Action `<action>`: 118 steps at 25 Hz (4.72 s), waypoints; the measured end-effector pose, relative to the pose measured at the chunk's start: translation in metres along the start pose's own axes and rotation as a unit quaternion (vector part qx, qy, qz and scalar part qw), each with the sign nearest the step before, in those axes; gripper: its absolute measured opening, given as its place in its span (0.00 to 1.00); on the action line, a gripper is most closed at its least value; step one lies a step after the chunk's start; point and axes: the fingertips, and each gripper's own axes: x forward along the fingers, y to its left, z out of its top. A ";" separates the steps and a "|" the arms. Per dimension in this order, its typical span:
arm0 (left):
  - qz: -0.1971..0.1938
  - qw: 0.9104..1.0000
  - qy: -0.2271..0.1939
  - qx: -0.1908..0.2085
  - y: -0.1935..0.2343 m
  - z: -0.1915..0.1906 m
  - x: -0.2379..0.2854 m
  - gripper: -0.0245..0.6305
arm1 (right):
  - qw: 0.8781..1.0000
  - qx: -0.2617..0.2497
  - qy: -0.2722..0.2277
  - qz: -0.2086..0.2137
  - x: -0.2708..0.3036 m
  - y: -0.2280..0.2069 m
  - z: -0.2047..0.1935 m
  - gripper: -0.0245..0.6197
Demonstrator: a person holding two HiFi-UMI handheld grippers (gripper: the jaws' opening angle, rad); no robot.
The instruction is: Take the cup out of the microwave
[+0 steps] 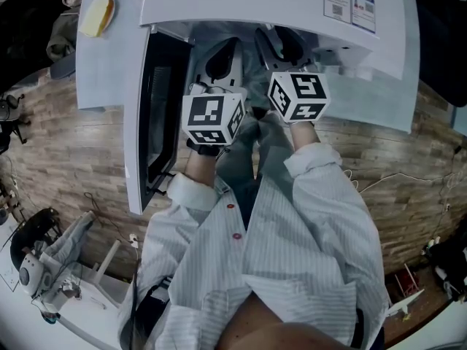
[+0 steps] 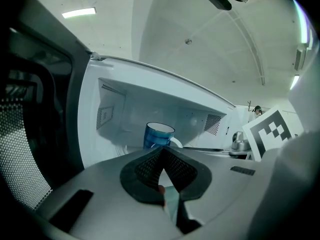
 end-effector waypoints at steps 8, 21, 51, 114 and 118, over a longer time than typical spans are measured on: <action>0.000 1.000 0.001 0.002 0.004 0.002 0.001 0.05 | 1.000 -0.014 0.005 -0.005 0.015 -0.004 -0.002 0.31; 0.004 1.000 0.001 0.001 0.009 0.001 -0.006 0.05 | 0.998 -0.049 -0.005 -0.039 0.016 -0.007 -0.006 0.19; -0.001 1.000 -0.022 0.006 -0.001 0.011 -0.037 0.05 | 0.997 -0.012 -0.044 -0.068 -0.032 0.005 -0.003 0.17; -0.039 0.993 -0.113 0.021 -0.128 0.141 -0.123 0.05 | 0.995 0.039 -0.084 0.030 -0.217 0.011 0.124 0.16; -0.055 0.992 -0.112 0.027 -0.137 0.143 -0.124 0.05 | 0.995 0.039 -0.093 0.020 -0.225 0.007 0.127 0.16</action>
